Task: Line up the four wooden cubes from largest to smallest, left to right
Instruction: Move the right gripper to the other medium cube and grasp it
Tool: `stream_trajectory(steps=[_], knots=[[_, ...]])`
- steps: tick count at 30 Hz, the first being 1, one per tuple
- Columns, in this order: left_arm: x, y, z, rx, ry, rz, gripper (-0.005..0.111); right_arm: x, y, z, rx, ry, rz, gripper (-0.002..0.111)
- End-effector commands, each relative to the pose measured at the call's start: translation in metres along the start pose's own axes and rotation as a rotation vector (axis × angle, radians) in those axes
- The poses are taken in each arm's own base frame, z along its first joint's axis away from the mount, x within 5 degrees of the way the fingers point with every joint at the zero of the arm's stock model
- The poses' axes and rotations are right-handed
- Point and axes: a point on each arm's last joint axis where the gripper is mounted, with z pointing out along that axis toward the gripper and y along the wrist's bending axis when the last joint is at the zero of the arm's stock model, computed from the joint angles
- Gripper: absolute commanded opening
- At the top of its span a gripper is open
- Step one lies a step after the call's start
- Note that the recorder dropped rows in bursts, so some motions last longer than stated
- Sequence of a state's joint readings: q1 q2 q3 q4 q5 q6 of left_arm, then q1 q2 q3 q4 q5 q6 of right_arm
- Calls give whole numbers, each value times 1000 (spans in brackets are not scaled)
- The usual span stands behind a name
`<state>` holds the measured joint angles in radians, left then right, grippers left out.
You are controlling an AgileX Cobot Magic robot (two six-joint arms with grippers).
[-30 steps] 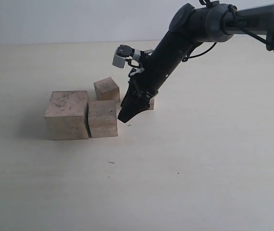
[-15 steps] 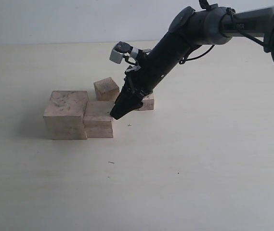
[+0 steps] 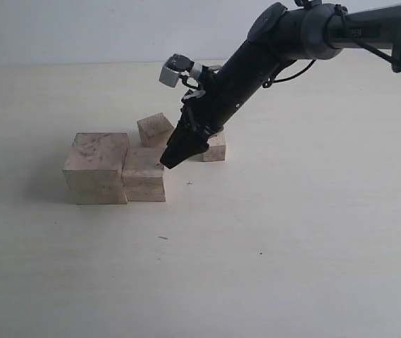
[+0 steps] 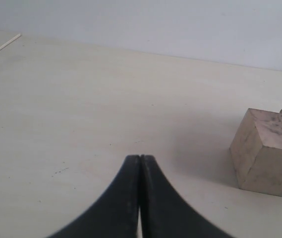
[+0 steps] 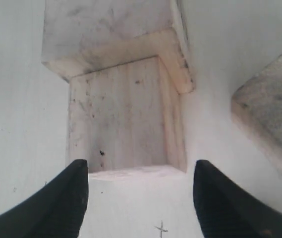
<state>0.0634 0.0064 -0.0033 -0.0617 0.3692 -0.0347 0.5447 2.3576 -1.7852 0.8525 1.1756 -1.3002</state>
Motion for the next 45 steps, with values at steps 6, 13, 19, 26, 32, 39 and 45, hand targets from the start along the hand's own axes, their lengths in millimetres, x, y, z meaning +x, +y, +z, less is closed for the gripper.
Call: stream_trajectory(steps=[6, 13, 19, 26, 32, 39, 45], knots=[[0, 0, 0, 8, -12, -2, 0, -62, 24, -61, 344, -184, 112, 53], [0, 0, 0, 8, -12, -2, 0, -82, 40, -28, 560, -111, 304, 52], [0, 0, 0, 8, -12, -2, 0, -106, 44, -16, 732, -262, 247, 58], [0, 0, 0, 8, -12, -2, 0, -92, 26, -5, 754, -211, 289, 73], [0, 0, 0, 8, -12, -2, 0, -76, 12, 10, 756, -160, 362, 73], [0, 0, 0, 8, -12, -2, 0, -74, 11, 13, 751, -148, 368, 73], [0, 0, 0, 8, -12, -2, 0, -67, 6, 22, 745, -126, 379, 73]])
